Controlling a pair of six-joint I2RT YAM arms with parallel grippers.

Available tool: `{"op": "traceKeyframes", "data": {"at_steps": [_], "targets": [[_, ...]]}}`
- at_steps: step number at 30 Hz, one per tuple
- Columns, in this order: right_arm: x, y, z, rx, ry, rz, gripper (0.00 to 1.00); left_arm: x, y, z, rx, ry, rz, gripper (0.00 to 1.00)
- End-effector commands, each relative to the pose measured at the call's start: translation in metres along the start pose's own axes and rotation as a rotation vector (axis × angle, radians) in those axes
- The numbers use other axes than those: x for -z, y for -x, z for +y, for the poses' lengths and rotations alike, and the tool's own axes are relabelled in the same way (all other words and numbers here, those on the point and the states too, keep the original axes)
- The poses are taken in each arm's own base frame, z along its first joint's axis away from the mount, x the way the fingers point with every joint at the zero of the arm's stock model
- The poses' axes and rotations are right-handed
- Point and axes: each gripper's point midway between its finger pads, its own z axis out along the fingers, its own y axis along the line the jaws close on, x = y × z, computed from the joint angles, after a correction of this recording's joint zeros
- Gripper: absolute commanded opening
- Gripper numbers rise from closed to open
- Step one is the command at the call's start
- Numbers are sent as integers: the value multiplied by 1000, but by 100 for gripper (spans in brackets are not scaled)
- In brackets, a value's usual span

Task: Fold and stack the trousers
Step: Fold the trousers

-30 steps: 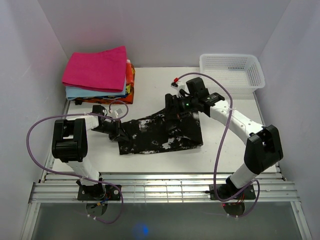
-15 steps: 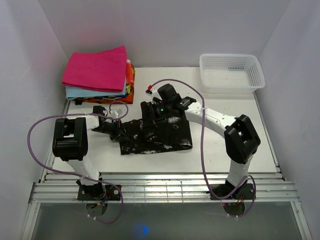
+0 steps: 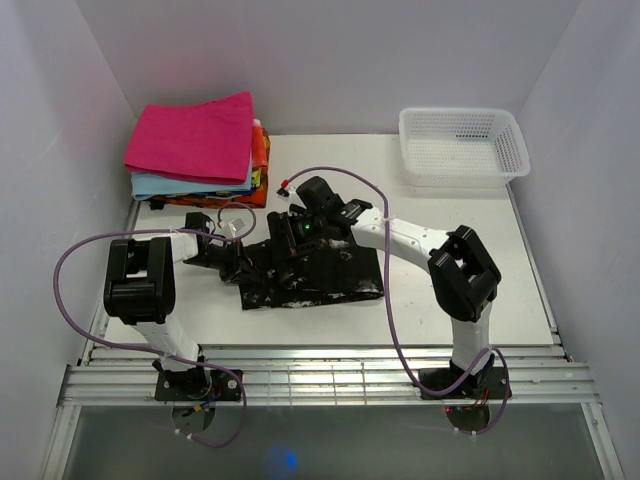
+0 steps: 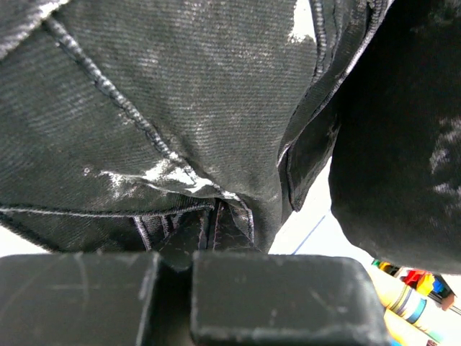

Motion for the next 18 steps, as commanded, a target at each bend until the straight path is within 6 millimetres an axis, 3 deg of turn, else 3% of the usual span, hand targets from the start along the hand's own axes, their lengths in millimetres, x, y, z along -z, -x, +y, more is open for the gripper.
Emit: {"op": "traceKeyframes", "data": {"at_steps": [1, 9, 18], "targets": [[-2, 23, 32, 24, 78, -61, 8, 1, 1, 0, -35, 24, -21, 0], [-3, 11, 47, -21, 119, -25, 8, -1, 0, 3, -23, 25, -12, 0], [-20, 7, 52, -76, 154, 7, 8, 0, 0, 1, -25, 24, -20, 0]]}}
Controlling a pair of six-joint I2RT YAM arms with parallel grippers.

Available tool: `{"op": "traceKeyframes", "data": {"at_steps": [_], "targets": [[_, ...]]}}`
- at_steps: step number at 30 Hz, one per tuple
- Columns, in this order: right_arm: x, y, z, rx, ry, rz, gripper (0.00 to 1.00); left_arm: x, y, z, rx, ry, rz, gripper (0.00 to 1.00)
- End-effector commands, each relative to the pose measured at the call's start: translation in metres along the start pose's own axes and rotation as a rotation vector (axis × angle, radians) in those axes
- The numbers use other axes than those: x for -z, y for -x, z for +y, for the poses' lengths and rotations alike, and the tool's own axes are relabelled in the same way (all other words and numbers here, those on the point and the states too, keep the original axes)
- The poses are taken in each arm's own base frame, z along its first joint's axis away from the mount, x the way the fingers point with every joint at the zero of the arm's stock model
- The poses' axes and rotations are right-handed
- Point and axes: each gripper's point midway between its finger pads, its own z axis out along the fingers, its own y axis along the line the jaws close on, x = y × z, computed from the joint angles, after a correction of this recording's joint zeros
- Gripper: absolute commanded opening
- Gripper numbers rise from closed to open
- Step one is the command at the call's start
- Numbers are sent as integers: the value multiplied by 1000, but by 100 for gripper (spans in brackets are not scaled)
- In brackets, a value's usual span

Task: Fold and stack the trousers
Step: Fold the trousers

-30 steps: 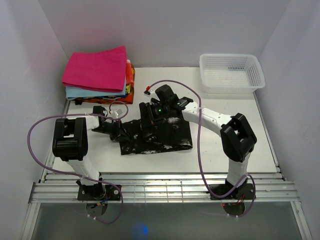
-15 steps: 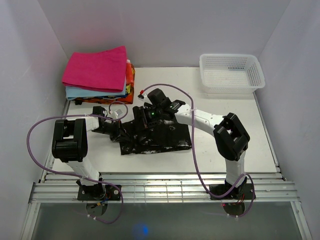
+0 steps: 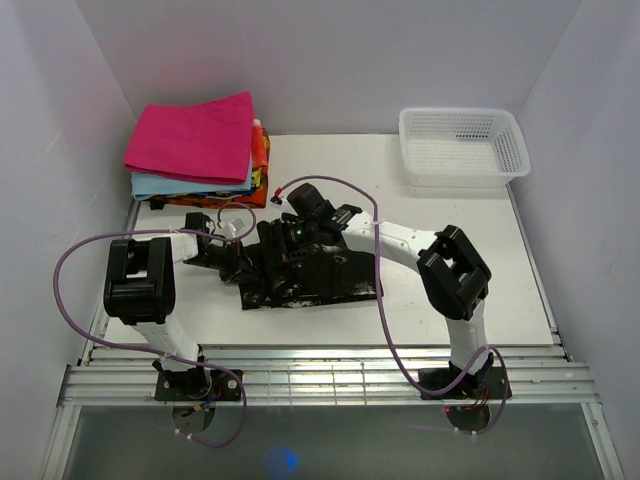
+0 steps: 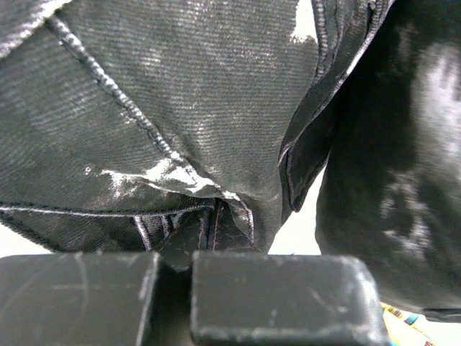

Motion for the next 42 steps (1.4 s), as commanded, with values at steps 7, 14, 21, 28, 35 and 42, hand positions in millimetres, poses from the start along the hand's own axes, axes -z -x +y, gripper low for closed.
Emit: {"op": "traceKeyframes", "data": {"at_steps": [7, 14, 21, 28, 35, 42], "targets": [[-21, 28, 30, 23, 104, -48, 8, 1, 0, 1, -27, 25, -20, 0], [-29, 24, 26, -19, 108, -29, 8, 4, 2, 2, -26, 39, -38, 0], [-39, 11, 27, -75, 180, 14, 8, 11, 8, 7, -3, 51, -67, 3], [-40, 4, 24, -77, 201, 38, 8, 41, 29, 15, -3, 131, -175, 47], [-44, 7, 25, -79, 233, 33, 8, 86, 47, 17, -9, 224, -278, 69], [-44, 19, 44, -44, 353, 8, 85, 117, 48, 38, 84, 218, -319, 69]]}}
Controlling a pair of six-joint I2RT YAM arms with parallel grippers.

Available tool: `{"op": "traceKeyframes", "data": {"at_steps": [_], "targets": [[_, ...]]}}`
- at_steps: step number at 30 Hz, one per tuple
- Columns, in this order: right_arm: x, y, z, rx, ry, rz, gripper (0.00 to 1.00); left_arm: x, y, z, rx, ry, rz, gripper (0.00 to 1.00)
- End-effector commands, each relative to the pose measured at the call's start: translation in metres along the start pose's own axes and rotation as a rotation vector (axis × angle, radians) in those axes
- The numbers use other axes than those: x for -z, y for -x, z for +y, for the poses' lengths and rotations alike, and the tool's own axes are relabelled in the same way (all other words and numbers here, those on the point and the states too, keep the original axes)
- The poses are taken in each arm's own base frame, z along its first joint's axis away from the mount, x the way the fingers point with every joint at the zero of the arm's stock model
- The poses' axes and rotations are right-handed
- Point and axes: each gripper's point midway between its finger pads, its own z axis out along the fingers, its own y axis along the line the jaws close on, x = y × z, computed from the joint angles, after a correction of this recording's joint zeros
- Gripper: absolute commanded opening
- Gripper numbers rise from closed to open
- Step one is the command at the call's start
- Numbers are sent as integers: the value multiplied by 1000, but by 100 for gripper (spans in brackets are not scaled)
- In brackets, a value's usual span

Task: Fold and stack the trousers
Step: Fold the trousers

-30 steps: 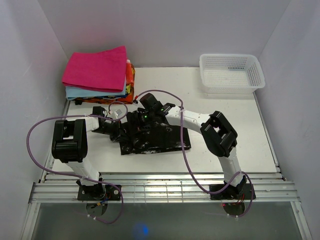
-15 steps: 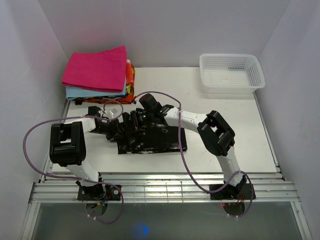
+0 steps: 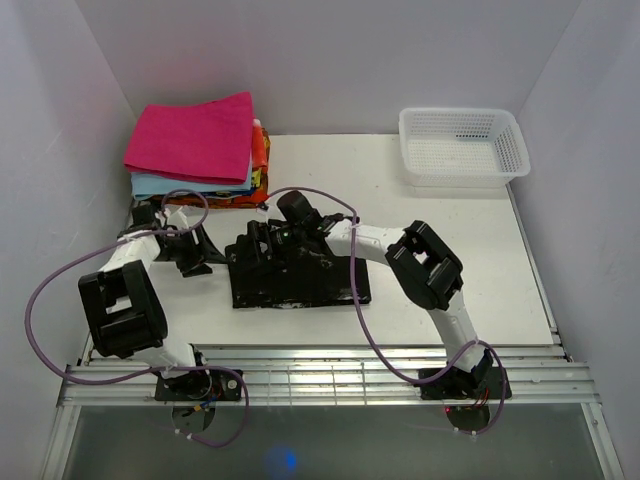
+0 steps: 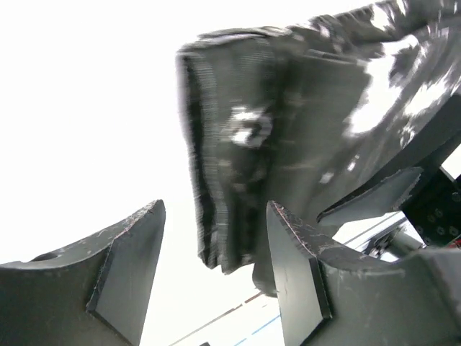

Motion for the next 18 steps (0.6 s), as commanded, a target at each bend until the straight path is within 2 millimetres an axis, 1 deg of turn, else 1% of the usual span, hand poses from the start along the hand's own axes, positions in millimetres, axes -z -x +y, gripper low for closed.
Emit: {"op": "traceKeyframes", "data": {"at_steps": [1, 2, 3, 4, 5, 6, 7, 8, 9, 10, 11, 12, 13, 14, 15, 16, 17, 18], "targets": [[4, 11, 35, 94, 126, -16, 89, 29, 19, 7, 1, -23, -79, 69], [8, 13, 37, 123, 130, -23, 99, 35, 24, 5, 3, -41, -103, 69], [17, 18, 45, 145, 138, -40, 95, 44, 31, 3, -25, -60, -130, 70], [23, 19, 48, 161, 151, -39, 94, 55, 36, -5, -34, -115, -162, 70], [30, 21, 53, 183, 162, -47, 94, 59, 37, -10, -83, -143, -171, 69], [46, 29, 63, 240, 171, -76, 95, 63, 33, -17, -97, -171, -153, 67], [54, 29, 61, 262, 163, -81, 96, 69, 36, -31, -132, -235, -162, 66], [63, 30, 64, 305, 161, -86, 100, 73, 34, -39, -151, -278, -161, 66], [81, 31, 63, 413, 125, -86, 100, 75, 28, -45, -183, -310, -148, 66], [90, 29, 58, 460, 89, -79, 96, 72, 23, -54, -202, -341, -128, 65], [100, 32, 52, 505, 32, -91, 96, 70, 18, -57, -219, -351, -109, 64], [123, 32, 45, 589, -18, -90, 95, 62, 8, -66, -253, -367, -69, 62], [135, 33, 35, 621, -67, -95, 93, 58, 5, -66, -266, -351, -48, 61], [145, 27, 21, 634, -112, -83, 87, 52, 1, -66, -271, -340, -29, 60], [169, 28, 7, 662, -171, -82, 83, 46, -2, -68, -270, -340, -5, 60], [180, 26, -6, 677, -214, -72, 80, 36, -10, -75, -290, -342, 42, 59], [189, 19, -24, 655, -250, -51, 74, 28, -13, -72, -295, -321, 61, 59], [206, 20, -38, 629, -283, -58, 72, 22, -17, -73, -290, -319, 84, 58]]}}
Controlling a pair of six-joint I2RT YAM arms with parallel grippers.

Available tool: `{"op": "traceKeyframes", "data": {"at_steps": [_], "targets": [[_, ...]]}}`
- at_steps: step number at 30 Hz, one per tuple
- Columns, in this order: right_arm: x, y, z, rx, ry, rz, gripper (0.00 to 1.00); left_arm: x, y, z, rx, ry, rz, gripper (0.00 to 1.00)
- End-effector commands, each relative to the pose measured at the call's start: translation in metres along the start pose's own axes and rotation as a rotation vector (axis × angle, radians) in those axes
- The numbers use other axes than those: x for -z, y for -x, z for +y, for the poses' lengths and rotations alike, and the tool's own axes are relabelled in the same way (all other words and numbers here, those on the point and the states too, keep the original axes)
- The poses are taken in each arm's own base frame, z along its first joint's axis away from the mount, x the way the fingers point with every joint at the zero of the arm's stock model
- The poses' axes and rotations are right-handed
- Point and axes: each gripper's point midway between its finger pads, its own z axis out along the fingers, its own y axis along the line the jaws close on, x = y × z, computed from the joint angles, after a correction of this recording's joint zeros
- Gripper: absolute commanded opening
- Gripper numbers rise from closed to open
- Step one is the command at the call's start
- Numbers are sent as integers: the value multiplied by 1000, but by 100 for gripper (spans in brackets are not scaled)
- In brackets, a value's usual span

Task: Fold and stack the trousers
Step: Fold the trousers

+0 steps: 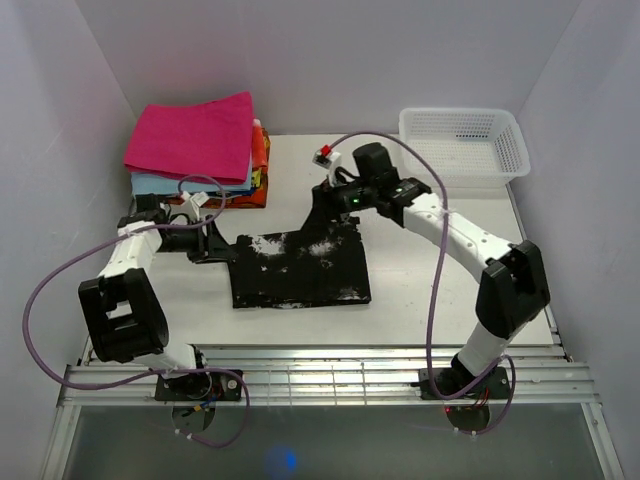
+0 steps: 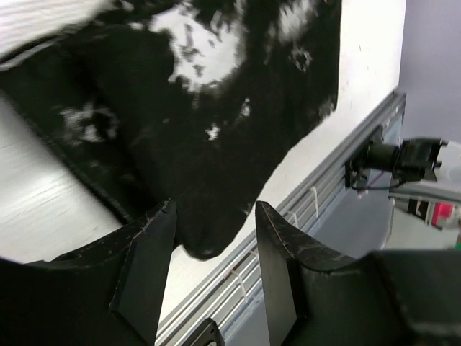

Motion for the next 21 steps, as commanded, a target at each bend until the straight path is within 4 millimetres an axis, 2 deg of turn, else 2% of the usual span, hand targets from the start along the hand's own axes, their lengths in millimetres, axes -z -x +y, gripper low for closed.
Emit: {"op": "traceKeyframes", "data": {"at_steps": [1, 2, 3, 4, 5, 6, 8, 9, 10, 11, 12, 13, 14, 16, 17, 18, 19, 20, 21], "targets": [[44, -67, -53, 50, -127, 185, 70, -25, -18, -9, -12, -41, 92, 57], [48, -75, -57, 36, -126, 197, 66, -30, -21, -7, -3, -41, 107, 57], [56, -93, -65, -1, -135, 214, 64, -37, -27, 0, 2, -14, 124, 56], [57, -103, -66, 7, -114, 226, 61, -46, -34, 9, 28, 1, 161, 50], [57, -113, -66, -4, -107, 243, 58, -49, -38, 16, 51, 15, 174, 36], [56, -135, -66, -35, -90, 280, 57, -53, -39, 26, 56, 43, 185, 30], [55, -156, -72, -38, -92, 316, 55, -63, -44, 44, 99, 73, 219, 18], [55, -170, -81, -56, -122, 344, 51, -67, -41, 50, 99, 83, 218, 8], [57, -191, -87, -86, -143, 382, 48, -70, -34, 57, 99, 99, 214, 3], [60, -204, -93, -109, -163, 405, 40, -77, -36, 66, 140, 108, 237, 0], [65, -215, -101, -151, -178, 416, 37, -80, -32, 72, 140, 116, 233, 0], [70, -229, -104, -192, -190, 430, 34, -83, -18, 76, 120, 123, 216, 0], [74, -236, -109, -215, -210, 436, 33, -89, -15, 81, 132, 123, 219, 0], [88, -239, -121, -213, -270, 421, 31, -100, 5, 76, 54, 115, 205, 0], [94, -235, -125, -192, -298, 413, 29, -105, 8, 74, 24, 117, 215, 0], [104, -221, -129, -147, -342, 377, 28, -109, 10, 69, -24, 111, 223, 1], [111, -213, -133, -101, -374, 366, 28, -116, 11, 58, -75, 101, 237, 6], [122, -200, -141, -54, -446, 353, 25, -114, 16, 54, -99, 103, 222, 12], [137, -175, -140, 15, -502, 295, 24, -121, 19, 40, -155, 85, 215, 18]]}}
